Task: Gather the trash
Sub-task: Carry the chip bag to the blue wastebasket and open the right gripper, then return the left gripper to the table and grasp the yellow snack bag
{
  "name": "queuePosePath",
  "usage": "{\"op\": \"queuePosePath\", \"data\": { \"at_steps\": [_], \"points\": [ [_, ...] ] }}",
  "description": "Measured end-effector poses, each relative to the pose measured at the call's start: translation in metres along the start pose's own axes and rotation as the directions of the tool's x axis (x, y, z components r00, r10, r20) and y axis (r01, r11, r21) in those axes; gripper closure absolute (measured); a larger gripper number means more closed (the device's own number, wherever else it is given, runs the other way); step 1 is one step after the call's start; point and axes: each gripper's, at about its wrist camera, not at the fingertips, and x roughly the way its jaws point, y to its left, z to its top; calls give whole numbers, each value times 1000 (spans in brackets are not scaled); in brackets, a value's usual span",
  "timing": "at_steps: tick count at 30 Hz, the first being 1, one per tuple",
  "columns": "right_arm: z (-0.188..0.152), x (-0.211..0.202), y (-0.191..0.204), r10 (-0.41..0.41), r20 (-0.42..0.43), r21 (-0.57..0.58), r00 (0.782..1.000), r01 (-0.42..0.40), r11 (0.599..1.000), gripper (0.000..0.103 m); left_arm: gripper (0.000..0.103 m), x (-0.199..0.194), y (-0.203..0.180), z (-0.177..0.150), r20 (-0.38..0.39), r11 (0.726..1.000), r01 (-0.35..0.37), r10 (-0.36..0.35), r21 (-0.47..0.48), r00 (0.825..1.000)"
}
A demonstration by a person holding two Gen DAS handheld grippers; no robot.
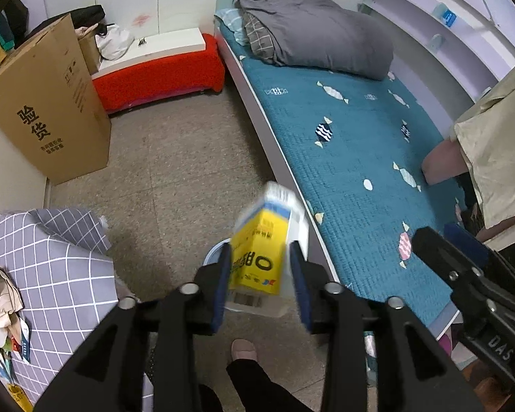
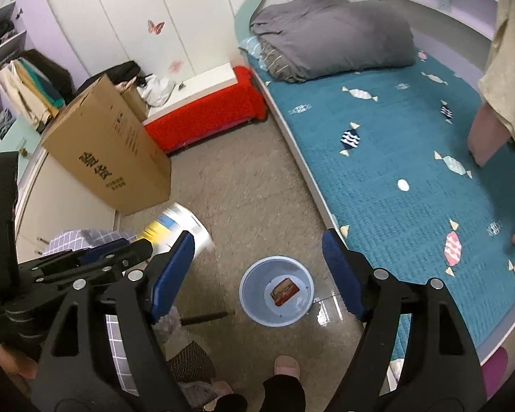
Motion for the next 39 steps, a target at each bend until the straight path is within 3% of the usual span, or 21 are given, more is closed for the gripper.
{"op": "queuePosePath", "data": {
  "at_steps": [1, 2, 10, 17, 27, 39],
  "points": [
    [0, -1, -2, -2, 2, 5, 1000, 2, 1000, 26, 38, 0, -1, 2, -1, 1000, 10, -10, -6, 1000],
    [-1, -2, -3, -3, 1, 10, 1000, 3, 1000, 26, 34, -1, -2, 2, 7, 1000, 1, -1, -14, 1000],
    [-7, -5, 5, 19, -16, 4, 1000, -19, 1000, 26, 33, -17, 7, -13, 19, 999, -14, 15, -32, 1000],
    [-17, -11, 47, 83, -28, -72, 996, -85, 994, 26, 33, -55, 40, -42, 63, 994, -54, 61, -95, 996],
    [-53, -27, 149, 193, -58, -209, 979, -201, 957, 26, 33, -126, 126, -103, 116, 959, -119, 153, -259, 981],
    [-130, -35, 291, 286, -144, -331, 947, -319, 888, 24, 33, -196, 254, -209, 111, 883, -151, 222, -444, 969]
  ]
}}
